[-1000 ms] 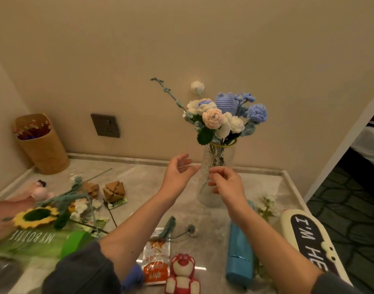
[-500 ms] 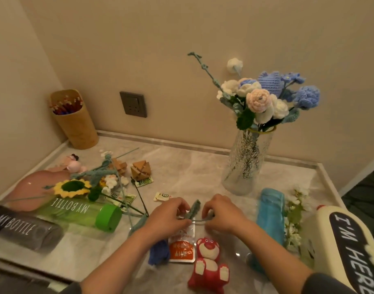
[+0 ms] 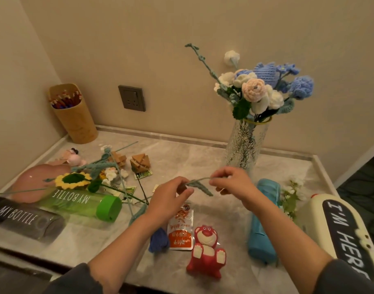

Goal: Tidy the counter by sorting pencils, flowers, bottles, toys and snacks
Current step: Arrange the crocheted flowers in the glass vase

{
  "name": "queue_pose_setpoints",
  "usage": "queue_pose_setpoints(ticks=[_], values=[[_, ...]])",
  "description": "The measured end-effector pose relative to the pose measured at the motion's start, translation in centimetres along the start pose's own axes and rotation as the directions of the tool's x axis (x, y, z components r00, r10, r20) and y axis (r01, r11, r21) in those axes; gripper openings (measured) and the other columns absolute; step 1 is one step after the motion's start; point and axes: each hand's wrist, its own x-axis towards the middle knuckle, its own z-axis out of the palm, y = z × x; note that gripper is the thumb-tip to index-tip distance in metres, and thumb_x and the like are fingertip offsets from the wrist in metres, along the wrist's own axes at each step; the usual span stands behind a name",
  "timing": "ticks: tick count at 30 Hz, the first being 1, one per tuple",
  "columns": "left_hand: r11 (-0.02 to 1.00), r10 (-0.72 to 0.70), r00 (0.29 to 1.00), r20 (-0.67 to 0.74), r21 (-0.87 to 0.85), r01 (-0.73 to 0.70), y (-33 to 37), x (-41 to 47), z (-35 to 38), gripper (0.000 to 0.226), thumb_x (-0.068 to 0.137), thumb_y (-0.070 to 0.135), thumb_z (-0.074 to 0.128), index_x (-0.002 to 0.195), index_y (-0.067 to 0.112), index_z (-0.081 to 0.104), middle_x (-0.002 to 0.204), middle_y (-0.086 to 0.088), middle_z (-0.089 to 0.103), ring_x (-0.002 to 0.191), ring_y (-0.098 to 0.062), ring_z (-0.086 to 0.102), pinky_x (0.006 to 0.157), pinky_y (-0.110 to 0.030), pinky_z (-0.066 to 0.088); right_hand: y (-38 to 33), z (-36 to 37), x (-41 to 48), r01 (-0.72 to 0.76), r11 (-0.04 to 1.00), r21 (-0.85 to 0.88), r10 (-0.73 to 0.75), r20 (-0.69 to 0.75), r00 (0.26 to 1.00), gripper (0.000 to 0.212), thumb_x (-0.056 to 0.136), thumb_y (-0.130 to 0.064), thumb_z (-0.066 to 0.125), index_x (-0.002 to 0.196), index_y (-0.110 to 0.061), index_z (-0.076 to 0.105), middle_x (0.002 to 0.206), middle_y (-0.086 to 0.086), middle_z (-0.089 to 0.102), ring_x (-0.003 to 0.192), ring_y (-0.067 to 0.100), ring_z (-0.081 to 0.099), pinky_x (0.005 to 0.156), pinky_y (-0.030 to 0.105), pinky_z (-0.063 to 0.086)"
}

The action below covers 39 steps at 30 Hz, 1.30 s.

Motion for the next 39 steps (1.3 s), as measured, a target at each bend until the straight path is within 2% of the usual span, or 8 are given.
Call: queue_pose_setpoints(ticks=[6, 9, 13, 18, 22, 26, 31, 39], values=[[0.970, 0.104, 0.992, -0.068, -0.213, -0.116, 3.4, 2.3, 0.4, 0.014, 0.097, 0.030, 0.049, 0.095, 0.041, 0.057, 0.080, 0.012, 0.060, 0.077, -0.004, 0.057, 0.070, -0.033, 0.049, -2.3, -2.1, -0.5, 0.126, 0.801, 0.585, -0.010, -0.198, 0.980, 0.051, 0.074, -0.008, 0.081, 0.118, -0.018, 0.058, 0.080, 0.003, 0.068, 0.066, 0.014, 0.065, 0.060, 0.027, 0.054], [0.943, 0.120, 0.989, -0.086, -0.302, -0.140, 5.3, 3.4, 1.0, 0.016, 0.098, 0.024, 0.049, 0.095, 0.036, 0.059, 0.077, 0.009, 0.058, 0.072, -0.007, 0.055, 0.069, -0.033, 0.047, -2.3, -2.3, -1.3, 0.173, 0.851, 0.496, -0.041, -0.267, 0.963, 0.073, 0.071, -0.014, 0.085, 0.131, -0.021, 0.046, 0.099, 0.006, 0.066, 0.080, 0.015, 0.067, 0.062, 0.026, 0.052], [0.909, 0.112, 0.991, -0.077, -0.394, -0.133, 7.3, 4.5, 1.9, 0.015, 0.099, 0.022, 0.048, 0.096, 0.029, 0.060, 0.071, 0.010, 0.055, 0.067, -0.005, 0.053, 0.063, -0.021, 0.043, -2.1, -3.6, -2.5, 0.284, 0.909, 0.303, -0.116, -0.472, 0.874, 0.099, 0.057, -0.032, 0.092, 0.140, -0.025, 0.039, 0.123, -0.001, 0.056, 0.108, 0.016, 0.060, 0.089, 0.034, 0.053], [0.824, 0.155, 0.987, -0.036, -0.547, -0.149, 11.3, 5.2, 2.9, 0.016, 0.099, 0.012, 0.048, 0.098, 0.013, 0.064, 0.074, 0.006, 0.060, 0.066, -0.001, 0.054, 0.064, -0.017, 0.047, -2.0, -5.1, -3.9, 0.162, 0.952, 0.259, -0.099, -0.240, 0.966, 0.044, 0.072, -0.030, 0.084, 0.113, -0.023, 0.070, 0.104, -0.002, 0.075, 0.105, 0.021, 0.067, 0.079, 0.030, 0.054], [0.761, 0.172, 0.985, -0.027, -0.631, -0.150, 14.5, 6.0, 3.4, 0.016, 0.098, 0.014, 0.051, 0.091, 0.014, 0.066, 0.068, 0.010, 0.062, 0.064, 0.000, 0.055, 0.063, -0.017, 0.047, -3.4, -5.8, -4.4, 0.327, 0.883, 0.337, -0.175, -0.411, 0.895, 0.010, 0.081, -0.014, 0.076, 0.090, -0.019, 0.078, 0.090, 0.004, 0.077, 0.086, 0.019, 0.070, 0.071, 0.027, 0.053], [0.732, 0.200, 0.979, 0.034, -0.669, -0.126, 17.1, 6.9, 3.3, 0.019, 0.098, 0.017, 0.052, 0.091, 0.022, 0.068, 0.071, 0.015, 0.067, 0.067, 0.002, 0.057, 0.065, -0.017, 0.049, -5.6, -7.3, -4.5, 0.412, 0.890, 0.194, -0.277, -0.489, 0.827, 0.011, 0.082, -0.015, 0.075, 0.084, -0.025, 0.077, 0.082, -0.006, 0.077, 0.075, 0.002, 0.070, 0.061, 0.012, 0.050], [0.729, 0.164, 0.986, 0.008, -0.674, -0.116, 18.6, 8.1, 2.7, 0.014, 0.095, 0.016, 0.057, 0.096, 0.026, 0.067, 0.090, 0.007, 0.071, 0.088, -0.008, 0.065, 0.085, -0.024, 0.052, -10.2, -10.4, -4.1, 0.499, 0.866, 0.045, -0.358, -0.641, 0.679, 0.009, 0.085, -0.020, 0.074, 0.077, -0.025, 0.074, 0.069, -0.005, 0.074, 0.067, 0.010, 0.068, 0.056, 0.023, 0.053], [0.795, 0.105, 0.994, 0.027, -0.603, -0.068, 18.6, 8.7, 2.1, 0.027, 0.096, 0.012, 0.054, 0.121, 0.017, 0.061, 0.113, 0.006, 0.067, 0.099, 0.004, 0.058, 0.075, 0.000, 0.043, -18.6, -14.1, -4.3, 0.598, 0.732, -0.327, -0.613, -0.698, 0.370, 0.016, 0.090, -0.020, 0.068, 0.075, -0.022, 0.070, 0.064, -0.005, 0.067, 0.056, 0.013, 0.065, 0.053, 0.039, 0.056]])
